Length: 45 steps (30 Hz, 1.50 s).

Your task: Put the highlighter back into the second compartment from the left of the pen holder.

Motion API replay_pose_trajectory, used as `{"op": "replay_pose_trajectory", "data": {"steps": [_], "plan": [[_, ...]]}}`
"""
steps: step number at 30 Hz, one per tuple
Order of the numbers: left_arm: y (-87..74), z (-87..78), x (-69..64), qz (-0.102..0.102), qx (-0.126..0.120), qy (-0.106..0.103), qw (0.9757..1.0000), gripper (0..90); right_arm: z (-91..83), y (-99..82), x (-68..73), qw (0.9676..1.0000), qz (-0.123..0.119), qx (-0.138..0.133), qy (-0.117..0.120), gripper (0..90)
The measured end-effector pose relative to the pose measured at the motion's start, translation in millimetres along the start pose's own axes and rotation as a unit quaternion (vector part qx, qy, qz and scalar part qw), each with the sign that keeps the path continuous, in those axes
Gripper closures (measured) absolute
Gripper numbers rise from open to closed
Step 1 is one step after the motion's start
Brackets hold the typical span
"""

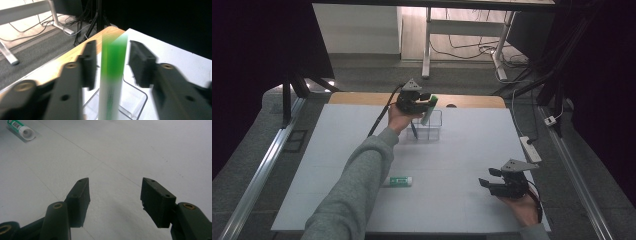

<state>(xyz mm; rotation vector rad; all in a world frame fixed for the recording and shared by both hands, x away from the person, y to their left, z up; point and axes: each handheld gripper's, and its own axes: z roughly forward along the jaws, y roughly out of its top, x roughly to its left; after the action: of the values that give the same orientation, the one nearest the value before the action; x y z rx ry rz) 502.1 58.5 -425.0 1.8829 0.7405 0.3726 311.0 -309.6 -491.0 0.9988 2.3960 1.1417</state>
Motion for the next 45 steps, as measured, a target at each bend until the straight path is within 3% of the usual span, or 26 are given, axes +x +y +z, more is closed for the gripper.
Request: {"op": "replay_pose_trajectory", "data": {"steps": [5, 21, 35, 45], "plan": [[-0.5, -6.6, 0.5, -0.006, 0.01, -0.007, 0.9999, 45.2, 0.3, 0.1, 0.2, 1.0, 0.001, -0.001, 0.0, 40.4], [-11.0, -32.4, -1.7, -0.011, 0.017, -0.032, 0.9993, 47.3, 0.5, 0.4, 0.7, 1.0, -0.002, -0.002, -0.002, 40.1], [-31.2, -63.5, -13.1, 0.025, 0.032, -0.037, 0.9985, 48.1, 0.9, 0.0, 0.2, 1.0, -0.004, 0.002, -0.003, 40.0], [-42.8, -83.4, -25.3, 0.051, 0.05, -0.047, 0.9964, 48.1, 0.9, 0.3, 0.5, 0.9999, -0.007, 0.004, -0.005, 40.0]]}}
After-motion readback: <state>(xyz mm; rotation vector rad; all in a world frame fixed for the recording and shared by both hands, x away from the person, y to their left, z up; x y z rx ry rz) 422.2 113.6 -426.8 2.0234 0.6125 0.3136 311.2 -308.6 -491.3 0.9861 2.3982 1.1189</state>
